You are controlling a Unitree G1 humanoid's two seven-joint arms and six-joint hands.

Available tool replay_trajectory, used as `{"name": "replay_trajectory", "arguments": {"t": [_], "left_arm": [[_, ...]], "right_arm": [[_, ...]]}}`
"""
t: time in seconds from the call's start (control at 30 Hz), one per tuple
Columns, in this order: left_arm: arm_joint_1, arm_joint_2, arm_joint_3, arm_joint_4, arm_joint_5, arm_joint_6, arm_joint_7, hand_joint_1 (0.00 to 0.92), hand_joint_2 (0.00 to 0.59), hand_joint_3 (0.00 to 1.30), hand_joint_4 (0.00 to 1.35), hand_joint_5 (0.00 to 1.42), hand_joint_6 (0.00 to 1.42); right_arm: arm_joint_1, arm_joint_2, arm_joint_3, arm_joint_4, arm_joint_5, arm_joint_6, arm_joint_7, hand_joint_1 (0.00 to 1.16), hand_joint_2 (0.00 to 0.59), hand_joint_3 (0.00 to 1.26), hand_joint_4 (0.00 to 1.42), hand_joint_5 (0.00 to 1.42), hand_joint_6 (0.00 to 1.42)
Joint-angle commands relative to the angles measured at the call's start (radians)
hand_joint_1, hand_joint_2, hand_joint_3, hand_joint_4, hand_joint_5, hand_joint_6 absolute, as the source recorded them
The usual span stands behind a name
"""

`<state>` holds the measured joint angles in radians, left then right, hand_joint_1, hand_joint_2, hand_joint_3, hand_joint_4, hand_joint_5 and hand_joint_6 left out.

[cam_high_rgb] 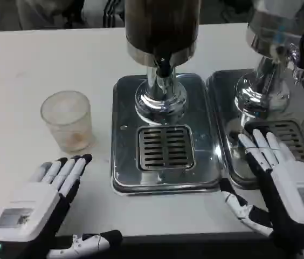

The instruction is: Grasp the cup under the faucet to collect the drink, then remove the cup.

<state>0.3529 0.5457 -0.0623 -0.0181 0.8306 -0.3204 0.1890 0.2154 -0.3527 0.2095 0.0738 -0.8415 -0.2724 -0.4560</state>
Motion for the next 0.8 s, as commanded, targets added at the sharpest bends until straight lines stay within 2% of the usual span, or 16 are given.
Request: {"name": "replay_trajectory", "arguments": {"t": [0.03,0.43,0.63,0.8], "left_arm": [[0.002,0.014,-0.008,0.013,-0.009,0.007,-0.002,0.0,0.028,0.0,0.0,0.0,0.0],[0.004,0.007,-0.005,0.019,-0.028,-0.013,0.021,0.0,0.027,0.0,0.0,0.0,0.0],[0.002,0.007,0.014,0.073,-0.093,-0.152,0.141,0.0,0.018,0.0,0.0,0.0,0.0],[-0.058,0.006,0.036,0.169,-0.155,-0.273,0.224,0.0,0.0,0.0,0.0,0.0,0.0]], "right_arm": [[-0.007,0.003,-0.002,0.007,0.013,0.008,-0.018,0.38,0.429,0.13,0.02,0.0,0.03],[-0.014,0.005,-0.016,0.003,0.042,0.005,-0.018,0.38,0.429,0.15,0.03,0.0,0.06],[-0.008,0.019,-0.01,-0.019,0.055,0.009,-0.016,0.38,0.435,0.16,0.05,0.0,0.06],[0.019,0.05,-0.015,-0.061,0.069,0.009,-0.024,0.39,0.438,0.16,0.07,0.0,0.07]]}}
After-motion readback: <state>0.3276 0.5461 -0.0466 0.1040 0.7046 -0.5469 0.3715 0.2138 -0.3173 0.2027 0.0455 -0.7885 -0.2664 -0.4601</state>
